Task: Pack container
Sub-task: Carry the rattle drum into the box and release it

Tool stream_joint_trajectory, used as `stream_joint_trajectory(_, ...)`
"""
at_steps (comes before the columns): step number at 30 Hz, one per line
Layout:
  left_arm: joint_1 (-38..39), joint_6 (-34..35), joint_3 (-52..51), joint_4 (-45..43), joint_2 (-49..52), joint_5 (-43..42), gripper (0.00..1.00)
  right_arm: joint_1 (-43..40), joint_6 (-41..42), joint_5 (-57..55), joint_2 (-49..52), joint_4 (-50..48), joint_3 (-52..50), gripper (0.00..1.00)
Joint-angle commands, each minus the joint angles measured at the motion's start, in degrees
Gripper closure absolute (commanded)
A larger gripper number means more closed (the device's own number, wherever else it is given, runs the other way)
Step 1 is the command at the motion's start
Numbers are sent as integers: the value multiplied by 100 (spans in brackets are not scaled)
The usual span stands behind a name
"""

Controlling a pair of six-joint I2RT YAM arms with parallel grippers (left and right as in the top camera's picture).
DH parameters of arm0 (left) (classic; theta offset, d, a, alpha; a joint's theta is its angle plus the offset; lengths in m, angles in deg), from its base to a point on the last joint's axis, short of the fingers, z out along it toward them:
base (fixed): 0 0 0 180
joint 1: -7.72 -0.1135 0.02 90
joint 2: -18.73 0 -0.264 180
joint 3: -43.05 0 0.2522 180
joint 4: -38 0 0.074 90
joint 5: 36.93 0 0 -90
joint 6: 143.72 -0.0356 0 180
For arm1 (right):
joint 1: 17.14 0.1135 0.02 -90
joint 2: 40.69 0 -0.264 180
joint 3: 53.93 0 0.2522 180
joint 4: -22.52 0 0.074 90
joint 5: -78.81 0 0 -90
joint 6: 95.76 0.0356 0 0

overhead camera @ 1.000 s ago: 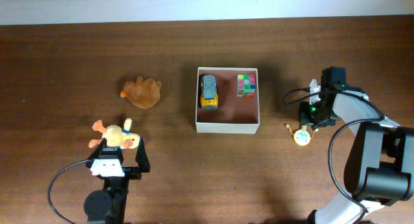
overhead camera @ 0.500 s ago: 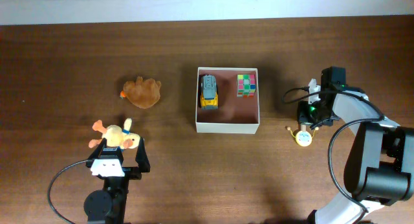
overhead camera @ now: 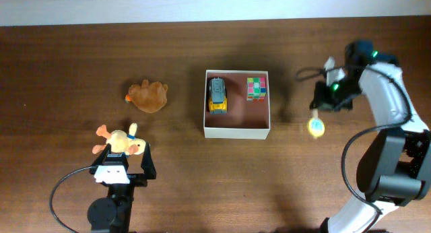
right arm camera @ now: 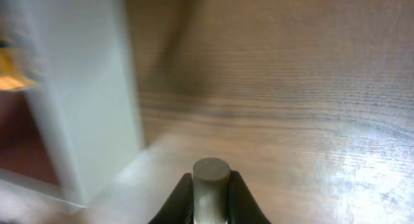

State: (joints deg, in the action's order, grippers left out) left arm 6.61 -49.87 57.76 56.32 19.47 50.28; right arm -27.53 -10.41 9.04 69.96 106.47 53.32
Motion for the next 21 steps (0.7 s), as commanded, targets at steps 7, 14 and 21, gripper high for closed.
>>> stream_joint_trajectory(7,-24,-90,-37,4,-44,20,1,780,-363,1016,-59,636,1746,87)
stream_joint_trajectory(14,-24,-90,-37,4,-44,20,1,1897,216,160,13,-293,1703,87)
stream_joint_trajectory(21,-24,-90,-37,4,-44,20,1,2636,343,-632,584,-732,1703,87)
